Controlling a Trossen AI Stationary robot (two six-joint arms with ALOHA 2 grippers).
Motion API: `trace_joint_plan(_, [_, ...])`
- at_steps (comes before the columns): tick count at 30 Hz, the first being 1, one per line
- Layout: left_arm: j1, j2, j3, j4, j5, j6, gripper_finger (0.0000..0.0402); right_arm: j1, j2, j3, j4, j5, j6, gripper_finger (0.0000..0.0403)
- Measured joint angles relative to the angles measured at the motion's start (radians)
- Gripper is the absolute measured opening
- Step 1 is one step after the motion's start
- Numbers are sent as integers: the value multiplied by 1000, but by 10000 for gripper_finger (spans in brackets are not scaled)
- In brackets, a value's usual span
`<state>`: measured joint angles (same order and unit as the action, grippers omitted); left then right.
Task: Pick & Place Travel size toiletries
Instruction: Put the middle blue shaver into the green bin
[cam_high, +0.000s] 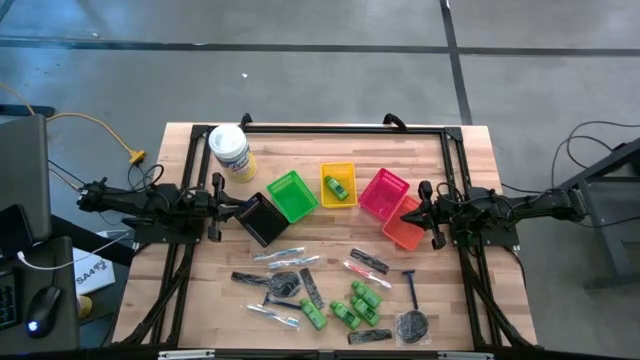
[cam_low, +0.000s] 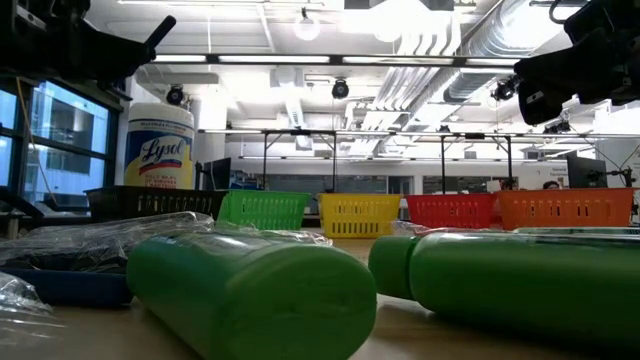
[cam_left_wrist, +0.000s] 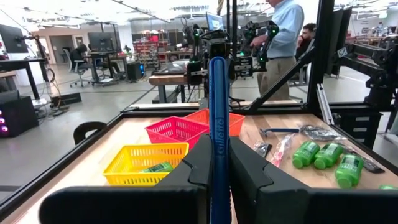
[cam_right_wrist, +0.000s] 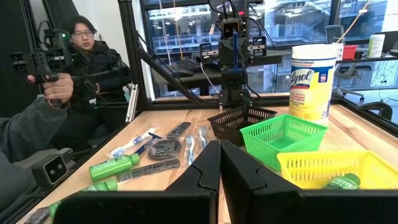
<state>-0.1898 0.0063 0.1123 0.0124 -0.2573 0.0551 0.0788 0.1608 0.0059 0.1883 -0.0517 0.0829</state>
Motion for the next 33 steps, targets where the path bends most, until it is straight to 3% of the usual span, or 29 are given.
trace_joint_plan(28, [0,0,4,40,1,12,26,0,0,0,2,0,0,5])
trace_joint_plan(33, [0,39,109,54,-1,43,22,0,0,0,3,2,0,3])
